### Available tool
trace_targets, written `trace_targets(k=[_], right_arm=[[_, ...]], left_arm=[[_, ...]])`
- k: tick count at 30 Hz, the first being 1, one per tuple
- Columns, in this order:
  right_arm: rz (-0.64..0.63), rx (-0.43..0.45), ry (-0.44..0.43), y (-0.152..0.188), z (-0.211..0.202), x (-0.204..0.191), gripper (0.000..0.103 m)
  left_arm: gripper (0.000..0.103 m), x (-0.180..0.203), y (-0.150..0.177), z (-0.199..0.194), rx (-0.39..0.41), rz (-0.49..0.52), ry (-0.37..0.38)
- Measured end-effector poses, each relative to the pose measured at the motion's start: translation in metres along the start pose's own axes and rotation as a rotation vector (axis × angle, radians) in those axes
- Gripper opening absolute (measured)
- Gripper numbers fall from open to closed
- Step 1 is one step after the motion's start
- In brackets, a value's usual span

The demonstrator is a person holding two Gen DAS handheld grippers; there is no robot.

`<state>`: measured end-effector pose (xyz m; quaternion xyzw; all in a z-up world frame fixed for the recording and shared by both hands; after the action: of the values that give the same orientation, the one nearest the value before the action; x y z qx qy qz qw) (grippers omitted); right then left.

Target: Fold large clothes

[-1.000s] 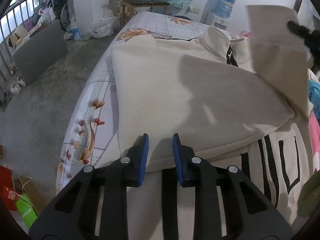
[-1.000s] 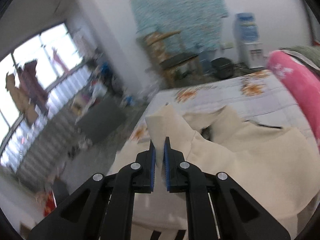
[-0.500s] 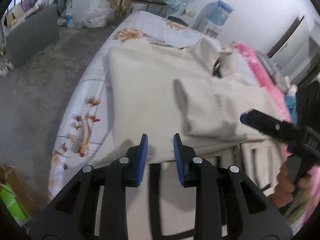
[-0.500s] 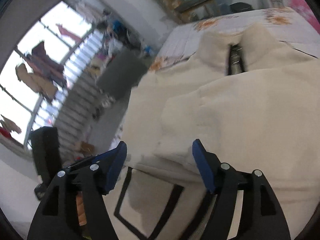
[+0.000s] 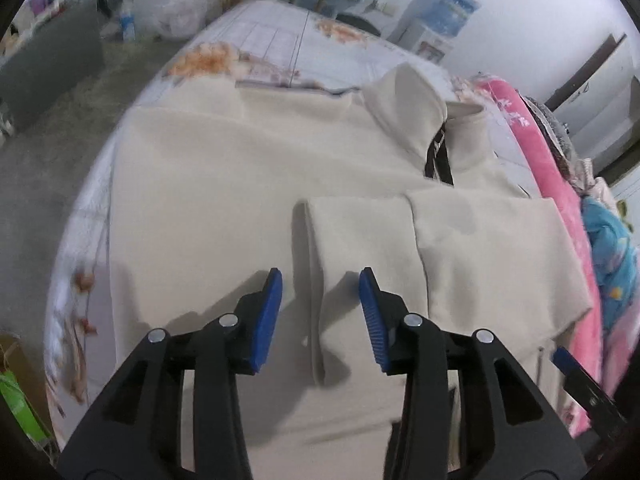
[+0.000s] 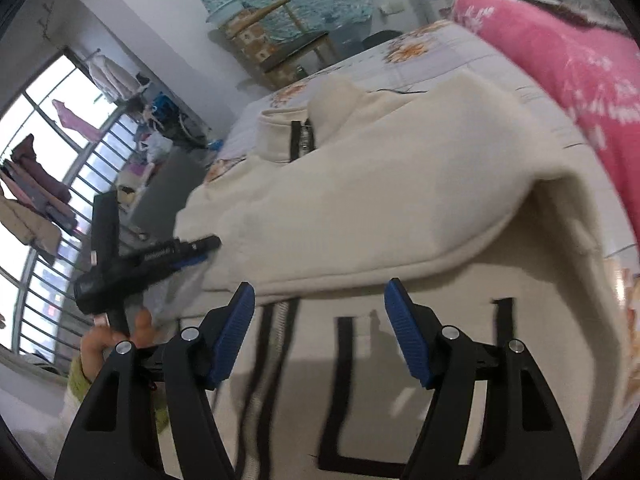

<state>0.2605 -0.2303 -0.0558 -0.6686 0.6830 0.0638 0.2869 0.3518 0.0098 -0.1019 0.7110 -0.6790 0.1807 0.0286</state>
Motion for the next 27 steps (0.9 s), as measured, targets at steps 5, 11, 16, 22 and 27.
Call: trace_targets(k=[5, 11, 16, 22, 27], right_arm=[[0.002, 0.026, 0.055, -0.007, -0.006, 0.015, 0.067], [-0.037, 0.064, 0.129, -0.007, -0.020, 0.020, 0.067], [-0.025, 0.063, 0.116, -0.009, -0.023, 0.029, 0.067], [0.058, 0.073, 0.066, -0.010, -0.035, 0.050, 0.067], [0.096, 0.132, 0.094, -0.016, -0.061, 0.066, 0.067]], left_arm=[[0.006, 0.021, 0.001, 0.004, 0.026, 0.106, -0.113], [0.006, 0.032, 0.002, -0.064, 0.180, 0.135, -0.077], [0.006, 0.005, 0.000, -0.110, 0.253, 0.078, -0.054], [0.006, -0.043, 0.007, -0.079, 0.154, -0.022, -0.088], [0.007, -0.064, 0.015, -0.043, 0.068, -0.035, -0.108]])
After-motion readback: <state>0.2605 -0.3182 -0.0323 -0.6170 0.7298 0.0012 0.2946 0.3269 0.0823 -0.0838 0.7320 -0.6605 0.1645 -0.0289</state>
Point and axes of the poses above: each gripper's, at about its wrist camera, not at the fingertips, and z roughly the way its jaws point, x to its right, y to its underside, the point moved 6 cm from there along z, roughly the way its jaws point, and after that the axes turned 15 degrees about -x, right-handed, at the moved point
